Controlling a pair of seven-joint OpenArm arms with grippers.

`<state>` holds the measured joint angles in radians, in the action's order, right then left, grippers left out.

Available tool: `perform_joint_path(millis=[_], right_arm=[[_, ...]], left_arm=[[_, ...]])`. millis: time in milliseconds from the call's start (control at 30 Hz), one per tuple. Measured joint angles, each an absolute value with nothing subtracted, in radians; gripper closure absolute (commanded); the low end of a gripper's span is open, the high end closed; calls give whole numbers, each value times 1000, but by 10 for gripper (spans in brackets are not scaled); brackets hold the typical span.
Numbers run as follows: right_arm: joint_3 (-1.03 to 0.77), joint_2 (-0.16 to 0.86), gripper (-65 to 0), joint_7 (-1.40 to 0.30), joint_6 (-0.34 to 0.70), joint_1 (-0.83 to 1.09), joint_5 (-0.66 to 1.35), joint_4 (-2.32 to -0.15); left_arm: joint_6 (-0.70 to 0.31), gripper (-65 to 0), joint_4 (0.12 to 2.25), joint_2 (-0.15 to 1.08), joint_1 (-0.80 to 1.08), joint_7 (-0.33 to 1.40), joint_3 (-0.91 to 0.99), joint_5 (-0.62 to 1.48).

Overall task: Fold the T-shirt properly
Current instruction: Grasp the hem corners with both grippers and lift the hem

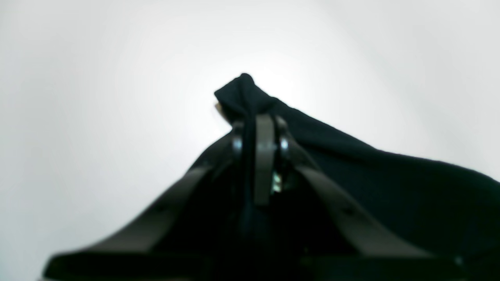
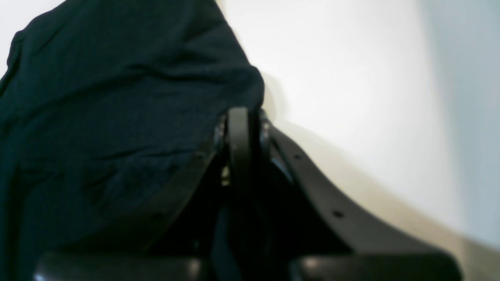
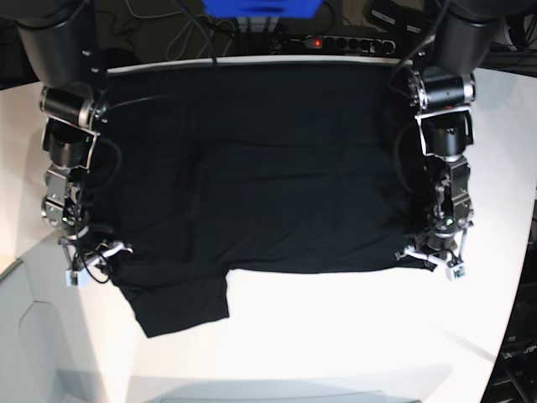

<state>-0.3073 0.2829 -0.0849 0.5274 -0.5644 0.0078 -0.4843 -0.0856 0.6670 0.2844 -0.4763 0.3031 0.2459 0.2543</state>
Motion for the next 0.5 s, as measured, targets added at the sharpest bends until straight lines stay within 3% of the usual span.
perform_joint_path(millis=[200, 500], right_arm=[[-309, 276, 0, -144, 530, -535, -18, -611], [-313, 262, 0, -151, 530, -377, -14, -929]], left_arm=[[-83, 0, 724, 282, -451, 329, 246, 254], [-79, 0, 1089, 302, -263, 418, 246, 261]])
